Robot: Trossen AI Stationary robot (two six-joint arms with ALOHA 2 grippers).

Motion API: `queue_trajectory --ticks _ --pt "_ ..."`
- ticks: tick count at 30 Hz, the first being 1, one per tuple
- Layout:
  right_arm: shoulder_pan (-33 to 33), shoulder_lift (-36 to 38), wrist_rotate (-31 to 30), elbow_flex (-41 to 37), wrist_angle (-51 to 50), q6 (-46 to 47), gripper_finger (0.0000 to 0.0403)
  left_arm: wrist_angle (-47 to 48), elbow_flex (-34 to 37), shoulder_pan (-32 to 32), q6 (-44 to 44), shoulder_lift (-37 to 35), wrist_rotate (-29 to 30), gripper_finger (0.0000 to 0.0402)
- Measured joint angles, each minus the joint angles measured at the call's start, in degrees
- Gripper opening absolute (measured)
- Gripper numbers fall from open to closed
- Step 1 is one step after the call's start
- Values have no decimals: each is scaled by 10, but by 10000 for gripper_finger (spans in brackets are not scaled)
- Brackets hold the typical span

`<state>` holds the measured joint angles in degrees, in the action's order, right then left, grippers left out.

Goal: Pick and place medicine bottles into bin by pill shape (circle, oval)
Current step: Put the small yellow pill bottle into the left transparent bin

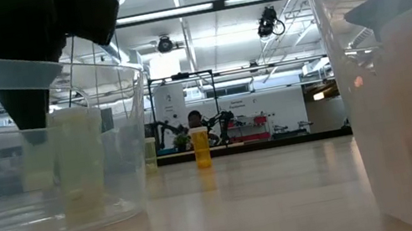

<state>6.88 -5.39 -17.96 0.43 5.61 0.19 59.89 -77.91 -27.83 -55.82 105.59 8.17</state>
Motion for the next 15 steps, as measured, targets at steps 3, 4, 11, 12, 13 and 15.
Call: queue_trajectory --ticks 3,4,11,12,13,15 --pt "0 0 0 0 0 0 19 3 0 0 1 11 2 132" --pt "0 0 0 0 0 0 19 3 0 0 1 13 2 135" --pt "0 0 0 0 0 0 19 9 4 7 -8 13 21 131" --pt "0 0 0 0 0 0 19 10 4 8 -7 13 22 129" --pt "0 0 0 0 0 0 19 8 7 11 -5 13 22 127" --pt "0 0 0 0 0 0 19 9 15 19 -5 13 22 126"
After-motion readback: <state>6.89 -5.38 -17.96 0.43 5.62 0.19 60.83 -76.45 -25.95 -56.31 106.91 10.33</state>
